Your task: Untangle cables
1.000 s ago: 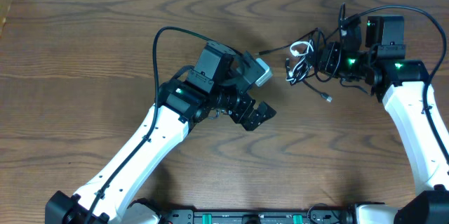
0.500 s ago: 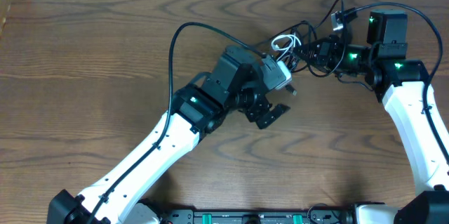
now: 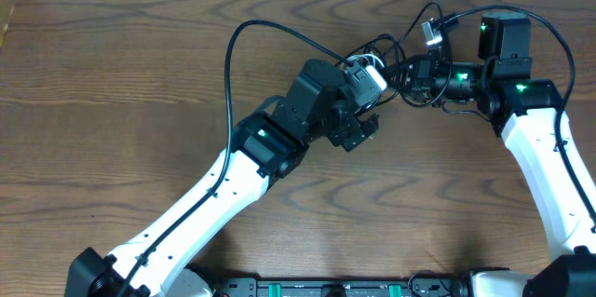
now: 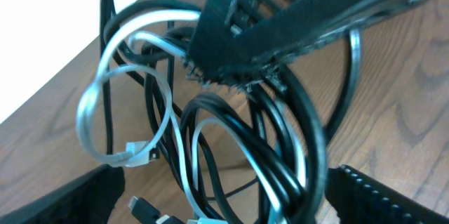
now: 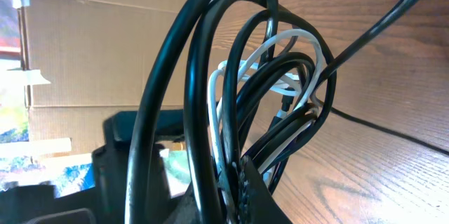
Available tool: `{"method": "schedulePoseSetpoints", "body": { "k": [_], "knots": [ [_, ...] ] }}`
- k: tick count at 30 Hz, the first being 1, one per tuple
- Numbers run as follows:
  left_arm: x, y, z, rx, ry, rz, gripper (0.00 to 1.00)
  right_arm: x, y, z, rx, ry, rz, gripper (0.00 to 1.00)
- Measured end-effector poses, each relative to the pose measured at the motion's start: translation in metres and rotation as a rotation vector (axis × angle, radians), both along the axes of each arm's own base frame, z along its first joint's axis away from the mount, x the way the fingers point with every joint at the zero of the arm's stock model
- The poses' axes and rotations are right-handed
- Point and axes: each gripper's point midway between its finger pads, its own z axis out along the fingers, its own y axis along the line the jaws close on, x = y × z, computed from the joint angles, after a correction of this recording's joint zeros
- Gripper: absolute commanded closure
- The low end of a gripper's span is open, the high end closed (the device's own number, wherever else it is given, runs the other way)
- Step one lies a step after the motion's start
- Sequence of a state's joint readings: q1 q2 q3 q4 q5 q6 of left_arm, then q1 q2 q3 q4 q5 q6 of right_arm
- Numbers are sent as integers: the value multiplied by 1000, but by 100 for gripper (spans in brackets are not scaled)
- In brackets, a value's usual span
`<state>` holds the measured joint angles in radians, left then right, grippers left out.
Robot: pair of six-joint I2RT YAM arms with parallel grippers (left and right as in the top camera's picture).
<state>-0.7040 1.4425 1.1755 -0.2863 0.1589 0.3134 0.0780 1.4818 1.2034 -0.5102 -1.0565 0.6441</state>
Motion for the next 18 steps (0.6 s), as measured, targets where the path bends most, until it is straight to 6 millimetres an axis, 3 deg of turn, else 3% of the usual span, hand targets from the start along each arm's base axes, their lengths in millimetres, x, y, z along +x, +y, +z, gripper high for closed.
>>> {"method": "schedulePoseSetpoints", "body": {
  "k": [3,6,10,18],
  "knots": [
    [1,1,-6,12,12,5,64,0,0,1,3,-1,3,99],
    [-3,-1,-9,20,25,-5,86,1,0,1,1,-4,-1,99],
    [-7,-1,-11,33,29,-19,92,1,0,-1,-7,-5,-6,99],
    [-12,-1,-15,8,93,7,92,0,0,-10,-62,-32,-1,99]
  ]
}}
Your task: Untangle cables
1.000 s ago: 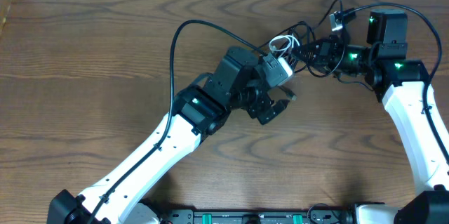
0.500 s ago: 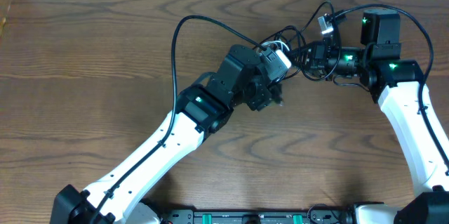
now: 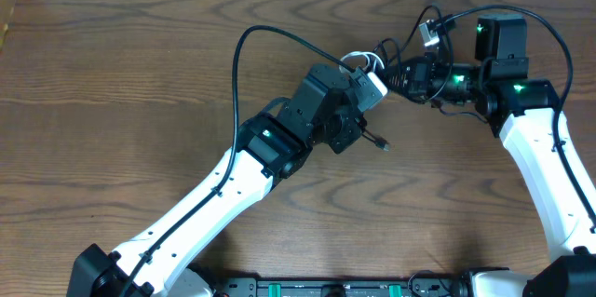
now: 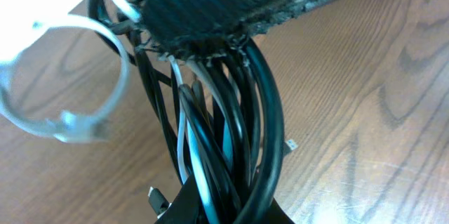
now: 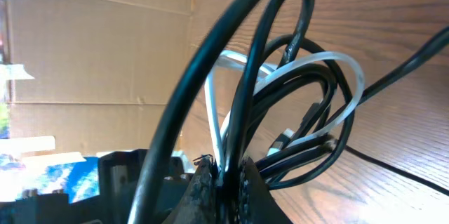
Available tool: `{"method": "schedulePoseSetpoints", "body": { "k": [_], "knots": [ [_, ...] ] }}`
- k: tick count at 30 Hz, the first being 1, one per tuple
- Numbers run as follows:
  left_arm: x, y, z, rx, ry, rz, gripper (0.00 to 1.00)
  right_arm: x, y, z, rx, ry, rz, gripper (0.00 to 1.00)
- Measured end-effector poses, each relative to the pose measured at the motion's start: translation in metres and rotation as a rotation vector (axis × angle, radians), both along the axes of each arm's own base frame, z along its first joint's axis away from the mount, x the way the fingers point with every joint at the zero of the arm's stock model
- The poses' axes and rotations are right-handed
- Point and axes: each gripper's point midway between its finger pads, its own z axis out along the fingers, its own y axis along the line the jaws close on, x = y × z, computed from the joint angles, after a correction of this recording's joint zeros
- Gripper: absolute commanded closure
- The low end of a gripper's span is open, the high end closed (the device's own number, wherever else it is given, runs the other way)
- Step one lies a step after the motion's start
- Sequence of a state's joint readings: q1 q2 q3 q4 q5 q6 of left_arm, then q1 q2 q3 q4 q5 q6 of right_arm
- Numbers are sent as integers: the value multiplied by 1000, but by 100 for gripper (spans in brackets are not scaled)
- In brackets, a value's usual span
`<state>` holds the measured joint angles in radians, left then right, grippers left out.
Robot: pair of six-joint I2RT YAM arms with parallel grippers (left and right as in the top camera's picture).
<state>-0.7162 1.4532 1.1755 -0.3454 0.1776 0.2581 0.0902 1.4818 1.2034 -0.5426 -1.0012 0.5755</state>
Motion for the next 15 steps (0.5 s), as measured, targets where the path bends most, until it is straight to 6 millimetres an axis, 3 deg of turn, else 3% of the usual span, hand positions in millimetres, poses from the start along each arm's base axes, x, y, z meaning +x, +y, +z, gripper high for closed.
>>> {"method": "schedulePoseSetpoints", "body": {
  "k": [6,12,15],
  "knots": [
    [-8,3,-2,-14,57,31,92,-4,-4,-14,-84,-11,2,99],
    [-17,6,13,-45,53,30,92,-9,-10,-24,-192,-3,-24,99],
    [-19,14,30,-76,31,45,92,0,-33,-39,-331,-6,-108,99]
  ]
}}
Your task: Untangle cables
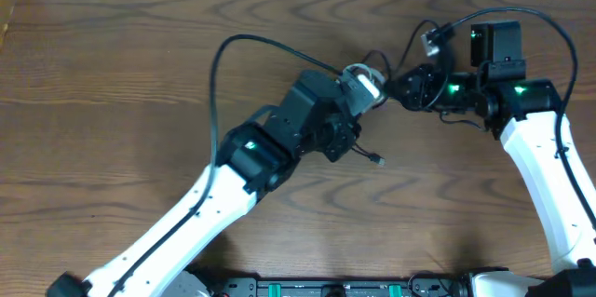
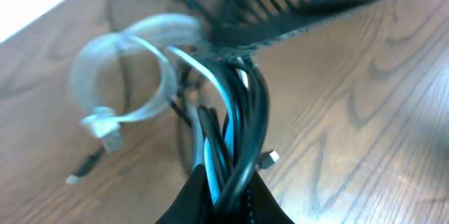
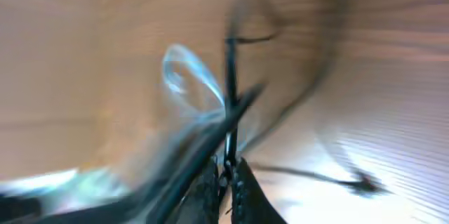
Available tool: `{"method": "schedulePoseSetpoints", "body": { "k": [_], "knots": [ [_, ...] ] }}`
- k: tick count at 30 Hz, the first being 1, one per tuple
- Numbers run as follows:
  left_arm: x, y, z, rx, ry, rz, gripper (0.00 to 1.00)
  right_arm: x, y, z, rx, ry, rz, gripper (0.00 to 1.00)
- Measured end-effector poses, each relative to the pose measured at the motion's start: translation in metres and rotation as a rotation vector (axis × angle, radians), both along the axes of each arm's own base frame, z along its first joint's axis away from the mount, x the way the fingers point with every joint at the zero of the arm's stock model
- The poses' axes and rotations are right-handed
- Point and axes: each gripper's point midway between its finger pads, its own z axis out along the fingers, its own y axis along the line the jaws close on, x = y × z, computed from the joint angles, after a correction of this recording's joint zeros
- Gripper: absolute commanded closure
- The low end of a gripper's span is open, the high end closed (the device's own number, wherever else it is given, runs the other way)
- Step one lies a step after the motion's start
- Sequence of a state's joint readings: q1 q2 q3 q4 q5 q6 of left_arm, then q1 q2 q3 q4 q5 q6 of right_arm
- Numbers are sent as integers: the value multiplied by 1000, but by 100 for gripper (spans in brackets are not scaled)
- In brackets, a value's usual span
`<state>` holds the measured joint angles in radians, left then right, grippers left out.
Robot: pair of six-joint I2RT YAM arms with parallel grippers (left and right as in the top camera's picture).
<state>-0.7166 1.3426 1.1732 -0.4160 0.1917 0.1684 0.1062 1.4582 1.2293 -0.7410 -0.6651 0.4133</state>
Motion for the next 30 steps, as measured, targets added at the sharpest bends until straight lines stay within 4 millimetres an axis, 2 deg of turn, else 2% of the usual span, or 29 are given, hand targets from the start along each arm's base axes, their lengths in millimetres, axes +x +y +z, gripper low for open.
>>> {"method": "schedulePoseSetpoints", "body": {
  "k": [3,5,10,13,15,21,25,30],
  "knots": [
    [6,20,29,-55,-53,71,92,6,-30,-23,-148,34,-97,99],
    [10,32,41,-81,-73,116,92,6,-42,-31,-212,49,-129,99],
    [15,40,44,-98,-67,160,92,2,-57,-43,-310,64,-154,95],
    [15,40,44,-100,-62,162,92,0,-61,-49,-335,71,-153,84],
    [14,41,43,-99,-56,165,92,-1,-62,-51,-345,69,-149,66],
    [14,41,42,-98,-52,167,92,-2,-79,-57,-447,73,-172,27],
    [16,44,42,-90,-60,183,92,-13,-87,-64,-509,105,-146,23],
    [18,46,42,-82,-67,198,92,-18,-79,-64,-497,82,-54,23]
  ]
}}
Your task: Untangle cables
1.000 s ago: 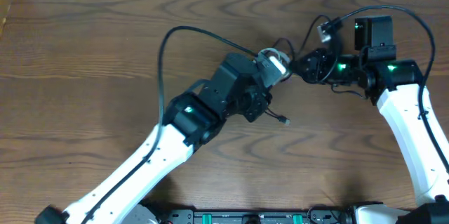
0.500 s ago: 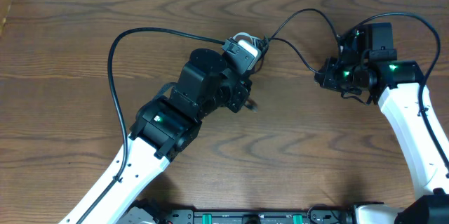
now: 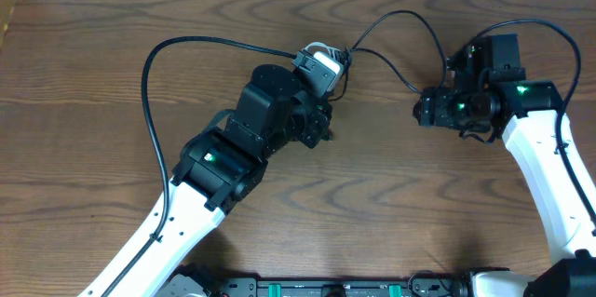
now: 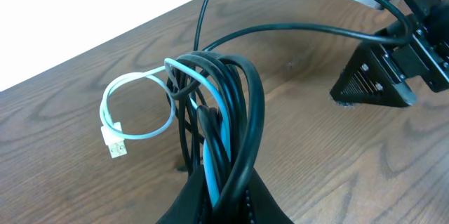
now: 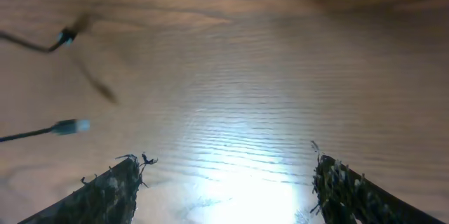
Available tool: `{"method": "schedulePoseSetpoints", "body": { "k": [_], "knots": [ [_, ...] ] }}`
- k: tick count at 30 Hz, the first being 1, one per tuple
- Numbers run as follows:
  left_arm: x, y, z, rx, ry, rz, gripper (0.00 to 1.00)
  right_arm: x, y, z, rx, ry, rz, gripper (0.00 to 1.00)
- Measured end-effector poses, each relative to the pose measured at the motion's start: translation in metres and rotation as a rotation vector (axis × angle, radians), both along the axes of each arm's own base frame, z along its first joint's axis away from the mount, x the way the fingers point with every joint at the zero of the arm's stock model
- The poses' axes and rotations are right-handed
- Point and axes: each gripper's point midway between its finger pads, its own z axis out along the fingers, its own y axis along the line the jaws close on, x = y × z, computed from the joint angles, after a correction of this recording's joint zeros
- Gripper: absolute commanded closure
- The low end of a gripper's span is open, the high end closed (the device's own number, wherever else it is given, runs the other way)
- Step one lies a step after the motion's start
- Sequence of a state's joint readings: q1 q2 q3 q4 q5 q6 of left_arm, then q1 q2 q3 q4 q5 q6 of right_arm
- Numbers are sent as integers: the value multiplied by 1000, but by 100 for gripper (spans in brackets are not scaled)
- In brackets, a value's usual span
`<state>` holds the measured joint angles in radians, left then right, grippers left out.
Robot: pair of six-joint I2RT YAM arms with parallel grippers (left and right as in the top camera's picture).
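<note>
My left gripper (image 4: pixel 217 194) is shut on a bundle of black cables (image 4: pixel 235 104) with a light blue cable (image 4: pixel 210 168) running through it. A pale loop ending in a USB plug (image 4: pixel 112 142) hangs off the bundle's left side. In the overhead view the left gripper (image 3: pixel 317 128) sits mid-table. One black cable (image 3: pixel 400 20) arcs from the bundle toward my right gripper (image 3: pixel 430 109). The right gripper (image 5: pixel 228 182) stands open over bare wood with nothing between its fingers; two blurred cable ends (image 5: pixel 69 127) lie at its left.
The brown wooden table (image 3: pixel 93 176) fills the view, with its white far edge at the top. A long black arm cable (image 3: pixel 154 55) loops left of the left arm. A similar one (image 3: pixel 559 32) arcs over the right arm.
My right gripper was shut on the cables and is now open and empty, farther right and nearer. My left gripper has moved left with the bundle. One black cable now trails between them.
Both grippers were at the tangle close together, the left one open round it and the right shut on it. Then both were shut on the bundle and shifted left. Now the right has let go and the left holds the bundle alone, farther left.
</note>
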<state>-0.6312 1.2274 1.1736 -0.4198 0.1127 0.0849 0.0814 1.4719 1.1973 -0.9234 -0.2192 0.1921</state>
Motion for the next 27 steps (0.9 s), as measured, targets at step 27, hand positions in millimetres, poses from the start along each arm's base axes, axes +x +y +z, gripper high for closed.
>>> {"method": "schedulePoseSetpoints", "body": {
  "k": [27],
  "knots": [
    [12,45,-18,182,-10,200,92,-10,52,20,224,-91,346,22]
  ]
}}
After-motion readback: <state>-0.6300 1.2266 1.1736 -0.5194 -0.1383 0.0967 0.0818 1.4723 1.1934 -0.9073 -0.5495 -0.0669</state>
